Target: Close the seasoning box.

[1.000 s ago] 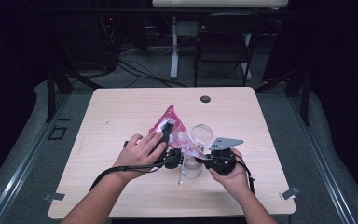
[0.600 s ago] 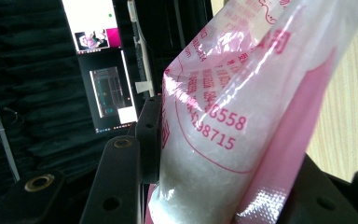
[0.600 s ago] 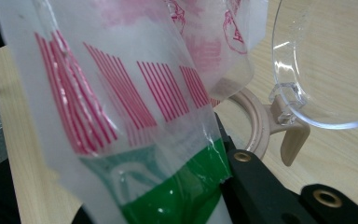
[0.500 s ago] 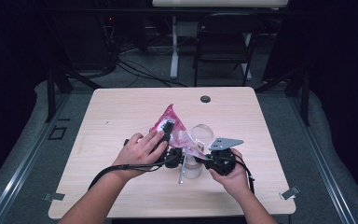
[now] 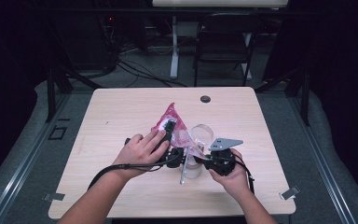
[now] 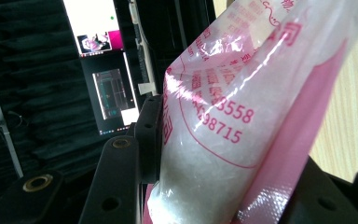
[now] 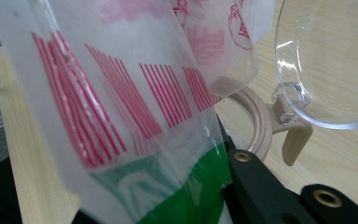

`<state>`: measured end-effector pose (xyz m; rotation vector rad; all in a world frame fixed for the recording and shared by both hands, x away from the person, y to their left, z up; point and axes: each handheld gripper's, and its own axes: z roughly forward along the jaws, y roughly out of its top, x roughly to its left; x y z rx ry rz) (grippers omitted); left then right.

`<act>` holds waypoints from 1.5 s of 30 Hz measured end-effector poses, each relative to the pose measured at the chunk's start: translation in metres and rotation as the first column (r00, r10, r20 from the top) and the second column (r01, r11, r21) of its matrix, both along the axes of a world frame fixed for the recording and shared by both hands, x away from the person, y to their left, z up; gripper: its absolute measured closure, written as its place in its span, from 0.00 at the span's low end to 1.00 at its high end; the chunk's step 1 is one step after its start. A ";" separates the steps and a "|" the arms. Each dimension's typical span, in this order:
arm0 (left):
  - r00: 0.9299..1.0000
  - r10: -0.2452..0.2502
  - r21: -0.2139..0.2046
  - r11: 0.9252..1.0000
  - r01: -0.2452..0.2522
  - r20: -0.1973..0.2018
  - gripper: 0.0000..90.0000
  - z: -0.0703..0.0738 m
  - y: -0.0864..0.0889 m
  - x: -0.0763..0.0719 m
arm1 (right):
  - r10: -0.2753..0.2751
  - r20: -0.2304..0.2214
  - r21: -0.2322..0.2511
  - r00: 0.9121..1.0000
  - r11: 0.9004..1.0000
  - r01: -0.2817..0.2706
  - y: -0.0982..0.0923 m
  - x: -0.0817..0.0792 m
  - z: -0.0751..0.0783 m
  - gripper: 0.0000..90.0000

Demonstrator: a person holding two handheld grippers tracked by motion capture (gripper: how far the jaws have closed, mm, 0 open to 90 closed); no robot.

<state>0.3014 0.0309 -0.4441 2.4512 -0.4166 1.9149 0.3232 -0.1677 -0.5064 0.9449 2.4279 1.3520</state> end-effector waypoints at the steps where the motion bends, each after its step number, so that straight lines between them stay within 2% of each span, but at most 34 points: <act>1: 1.000 0.000 0.000 1.000 0.000 0.000 0.69 0.000 0.000 0.000 | 0.000 0.000 0.000 1.000 1.000 0.000 0.000 0.000 0.000 1.00; 5: 1.000 0.007 0.010 1.000 -0.007 -0.018 0.71 0.000 -0.001 0.000 | 0.000 0.000 -0.004 1.000 1.000 0.000 0.000 0.000 0.000 1.00; 8: 0.999 0.011 -0.006 1.000 -0.012 -0.046 0.74 -0.001 0.000 0.000 | -0.001 0.000 -0.010 1.000 1.000 0.001 -0.001 -0.001 0.001 1.00; 10: 0.999 0.018 0.009 1.000 -0.018 -0.049 0.74 0.000 0.000 -0.001 | -0.002 0.002 -0.008 1.000 1.000 0.002 -0.001 -0.001 0.001 1.00; 11: 0.999 0.018 0.007 1.000 -0.018 -0.049 0.74 0.000 0.000 -0.001 | -0.001 0.003 -0.009 1.000 1.000 0.001 -0.001 -0.001 0.002 1.00; 12: 0.999 0.017 0.022 1.000 -0.016 -0.041 0.75 0.000 0.000 -0.001 | -0.001 0.005 -0.009 1.000 1.000 0.001 -0.001 -0.001 0.002 1.00; 16: 0.999 0.017 0.026 1.000 -0.016 -0.052 0.75 -0.001 0.000 -0.002 | -0.011 0.009 -0.012 1.000 1.000 0.011 -0.002 -0.002 0.002 1.00; 36: 0.999 0.018 0.073 0.997 -0.015 -0.042 0.74 -0.004 -0.004 -0.003 | -0.028 0.015 -0.008 0.999 1.000 0.028 -0.002 -0.001 0.002 1.00; 45: 0.999 0.011 0.068 0.998 -0.008 -0.039 0.73 -0.005 -0.005 -0.003 | -0.027 0.014 -0.014 1.000 1.000 0.027 -0.002 -0.001 0.002 1.00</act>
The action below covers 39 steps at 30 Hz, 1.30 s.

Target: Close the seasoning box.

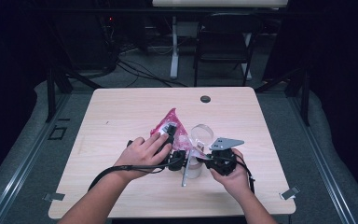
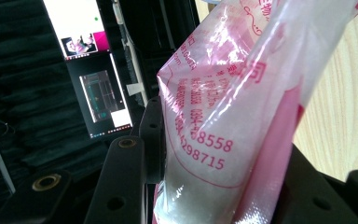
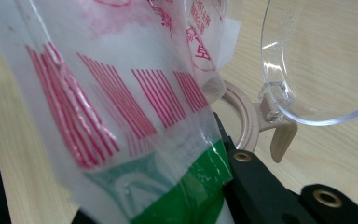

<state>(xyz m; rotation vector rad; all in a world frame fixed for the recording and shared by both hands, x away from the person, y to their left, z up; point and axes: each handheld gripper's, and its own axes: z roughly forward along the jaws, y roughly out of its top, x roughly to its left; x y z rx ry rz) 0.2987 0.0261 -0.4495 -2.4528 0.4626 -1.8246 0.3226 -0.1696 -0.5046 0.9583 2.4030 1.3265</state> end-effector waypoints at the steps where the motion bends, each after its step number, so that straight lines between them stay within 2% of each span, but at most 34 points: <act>1: 1.000 -0.002 -0.003 1.000 0.002 -0.003 0.73 0.000 0.000 0.000 | 0.000 0.000 0.001 1.000 1.000 0.000 0.000 0.000 0.000 1.00; 8: 1.000 0.006 -0.025 1.000 -0.007 -0.019 0.74 0.002 0.006 0.002 | -0.004 -0.002 -0.007 1.000 1.000 0.004 0.000 0.000 0.000 1.00; 10: 1.000 0.008 -0.012 1.000 -0.009 -0.017 0.74 0.002 0.006 0.001 | -0.005 -0.002 -0.011 1.000 1.000 0.005 -0.001 0.001 0.000 1.00; 22: 1.000 0.003 -0.030 1.000 -0.004 -0.010 0.74 0.006 0.008 0.001 | 0.025 -0.007 -0.007 1.000 1.000 -0.025 0.002 -0.001 0.000 1.00; 24: 1.000 0.003 -0.022 1.000 -0.003 -0.004 0.73 0.008 0.007 0.001 | 0.025 -0.008 -0.005 1.000 1.000 -0.025 0.002 -0.001 0.000 1.00; 39: 1.000 -0.001 -0.036 0.999 0.001 0.005 0.72 0.010 0.006 -0.001 | 0.029 -0.011 -0.010 1.000 1.000 -0.029 0.004 -0.001 -0.002 1.00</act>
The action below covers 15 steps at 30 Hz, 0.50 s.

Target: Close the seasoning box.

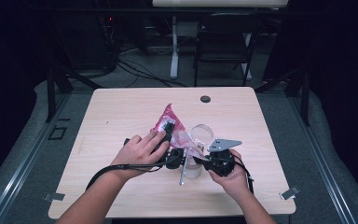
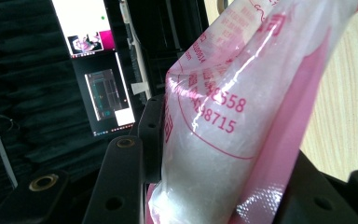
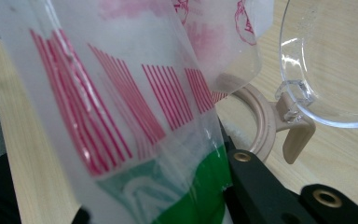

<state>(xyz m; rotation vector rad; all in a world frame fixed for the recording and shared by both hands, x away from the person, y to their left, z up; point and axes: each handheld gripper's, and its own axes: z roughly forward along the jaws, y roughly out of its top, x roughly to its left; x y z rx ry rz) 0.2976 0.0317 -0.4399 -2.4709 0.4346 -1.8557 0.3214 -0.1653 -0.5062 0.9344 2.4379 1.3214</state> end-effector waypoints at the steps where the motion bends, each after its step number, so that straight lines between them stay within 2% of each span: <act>1: 1.000 0.000 0.000 1.000 0.000 0.000 0.72 0.000 0.000 0.000 | 0.000 0.000 0.000 1.000 1.000 0.000 0.000 0.000 0.000 1.00; 8: 1.000 0.002 0.001 1.000 -0.002 -0.001 0.72 -0.002 -0.001 0.000 | -0.006 0.000 -0.005 1.000 1.000 0.006 0.000 0.000 0.000 1.00; 10: 1.000 0.003 -0.018 1.000 -0.003 -0.008 0.72 -0.004 0.000 0.001 | -0.005 -0.002 -0.007 1.000 1.000 0.005 0.000 0.000 0.000 1.00; 15: 1.000 0.007 -0.014 1.000 -0.007 -0.009 0.72 -0.003 0.002 0.002 | 0.000 -0.002 -0.012 1.000 1.000 0.000 0.001 0.000 -0.001 1.00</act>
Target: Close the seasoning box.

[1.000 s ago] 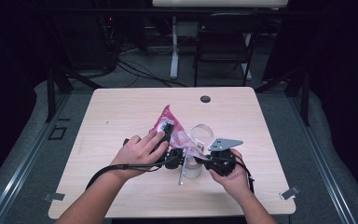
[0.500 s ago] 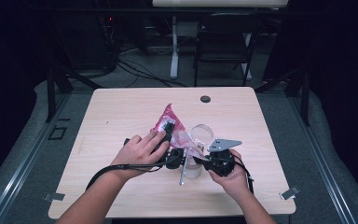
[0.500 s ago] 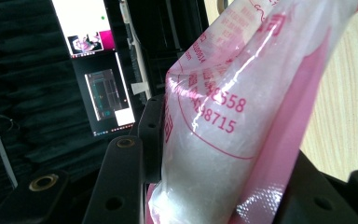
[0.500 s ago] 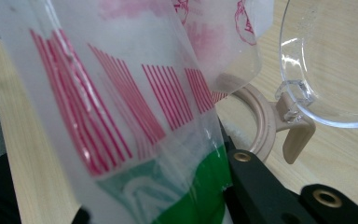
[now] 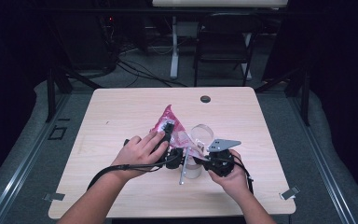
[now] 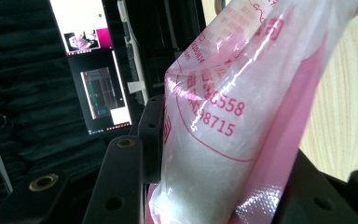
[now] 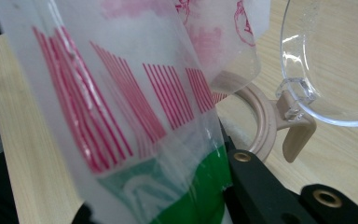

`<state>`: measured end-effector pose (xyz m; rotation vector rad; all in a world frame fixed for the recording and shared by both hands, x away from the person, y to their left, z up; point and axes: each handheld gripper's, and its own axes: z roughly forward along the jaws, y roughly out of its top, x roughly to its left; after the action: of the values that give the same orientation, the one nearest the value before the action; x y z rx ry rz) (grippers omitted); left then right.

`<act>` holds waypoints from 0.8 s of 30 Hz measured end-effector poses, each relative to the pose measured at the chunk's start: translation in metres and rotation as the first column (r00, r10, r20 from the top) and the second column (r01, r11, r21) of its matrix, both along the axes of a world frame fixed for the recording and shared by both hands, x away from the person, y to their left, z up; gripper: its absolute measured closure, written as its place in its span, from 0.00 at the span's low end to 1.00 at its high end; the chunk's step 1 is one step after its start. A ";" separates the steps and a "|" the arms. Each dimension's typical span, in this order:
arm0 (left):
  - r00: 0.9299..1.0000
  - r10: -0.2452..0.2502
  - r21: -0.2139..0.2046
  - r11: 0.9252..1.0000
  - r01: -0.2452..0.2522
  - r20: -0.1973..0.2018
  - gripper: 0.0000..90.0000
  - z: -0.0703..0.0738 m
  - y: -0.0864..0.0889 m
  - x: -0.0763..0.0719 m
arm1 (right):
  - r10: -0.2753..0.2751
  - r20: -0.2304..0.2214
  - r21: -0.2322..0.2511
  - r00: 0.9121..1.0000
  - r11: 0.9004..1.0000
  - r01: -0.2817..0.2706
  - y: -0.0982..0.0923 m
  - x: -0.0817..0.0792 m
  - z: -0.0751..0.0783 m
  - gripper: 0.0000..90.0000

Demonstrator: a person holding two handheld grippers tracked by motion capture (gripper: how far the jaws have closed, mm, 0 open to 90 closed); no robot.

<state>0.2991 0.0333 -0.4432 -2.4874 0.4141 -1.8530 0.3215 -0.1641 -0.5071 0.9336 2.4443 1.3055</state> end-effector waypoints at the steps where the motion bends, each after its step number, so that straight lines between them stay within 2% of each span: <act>1: 1.000 0.002 -0.005 1.000 -0.002 -0.005 0.72 -0.001 0.001 0.000 | 0.003 0.000 -0.002 1.000 1.000 -0.003 0.000 0.000 0.000 1.00; 8: 1.000 0.005 -0.009 1.000 -0.005 -0.011 0.72 -0.001 0.001 0.000 | -0.003 0.004 0.001 1.000 1.000 0.003 0.001 -0.001 0.000 1.00; 24: 0.998 0.030 -0.033 0.999 -0.032 -0.053 0.73 -0.010 0.011 0.003 | -0.006 0.013 0.008 1.000 1.000 0.006 0.001 -0.002 0.003 1.00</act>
<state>0.3018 0.0445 -0.4533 -2.5542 0.3454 -1.8019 0.3194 -0.1632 -0.5044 0.9309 2.4260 1.3165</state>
